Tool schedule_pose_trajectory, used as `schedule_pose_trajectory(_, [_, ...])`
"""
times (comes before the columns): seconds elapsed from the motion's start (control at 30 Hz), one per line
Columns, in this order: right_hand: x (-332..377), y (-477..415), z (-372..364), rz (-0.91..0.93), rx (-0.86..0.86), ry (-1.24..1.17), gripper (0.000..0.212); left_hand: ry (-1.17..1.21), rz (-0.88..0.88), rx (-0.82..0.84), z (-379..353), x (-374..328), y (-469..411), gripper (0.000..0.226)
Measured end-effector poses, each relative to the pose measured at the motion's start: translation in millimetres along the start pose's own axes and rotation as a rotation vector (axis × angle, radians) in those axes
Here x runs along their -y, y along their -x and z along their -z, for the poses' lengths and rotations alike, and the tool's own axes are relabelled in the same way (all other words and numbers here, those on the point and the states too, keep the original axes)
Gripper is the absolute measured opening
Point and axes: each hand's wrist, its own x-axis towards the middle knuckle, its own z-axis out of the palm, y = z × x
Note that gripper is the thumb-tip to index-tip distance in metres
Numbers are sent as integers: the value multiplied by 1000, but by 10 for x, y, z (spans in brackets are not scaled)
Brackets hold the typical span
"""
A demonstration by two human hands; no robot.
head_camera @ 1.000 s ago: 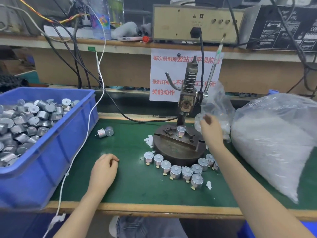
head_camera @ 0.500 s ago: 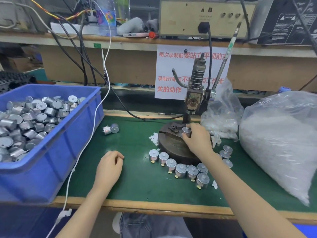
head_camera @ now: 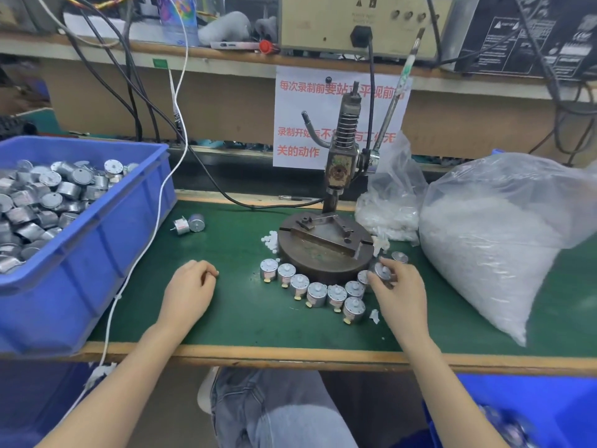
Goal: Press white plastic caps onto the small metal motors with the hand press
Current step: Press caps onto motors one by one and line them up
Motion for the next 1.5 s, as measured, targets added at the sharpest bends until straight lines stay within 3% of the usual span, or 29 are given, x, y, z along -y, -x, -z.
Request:
schedule_pose_trajectory(0.53, [-113, 120, 63, -15, 194, 345, 45, -58, -11, 41, -11, -6, -22, 20])
schedule_pose_trajectory(0.63, [22, 137, 91, -31, 131, 336, 51, -50, -85, 104, -12, -36, -97, 21])
schedule_pose_trajectory(0.73, [298, 53, 77, 84, -10, 279, 33, -4, -131, 181, -60, -175, -273, 20])
schedule_pose_trajectory(0.8, [550, -52, -70, 173, 52, 151, 23, 30, -130, 201, -143, -310, -399, 18])
schedule_pose_trajectory(1.0, [927, -261, -829, 306, 330, 155, 26, 82, -87, 278, -448, -588, -667, 14])
schedule_pose_trajectory(1.23, [806, -140, -1141, 411, 263, 275, 26, -13, -104, 341, -568, -595, -763, 19])
schedule_pose_trajectory(1.5, [773, -150, -1155, 445, 290, 323, 26, -140, -157, 305, -599, -610, -779, 13])
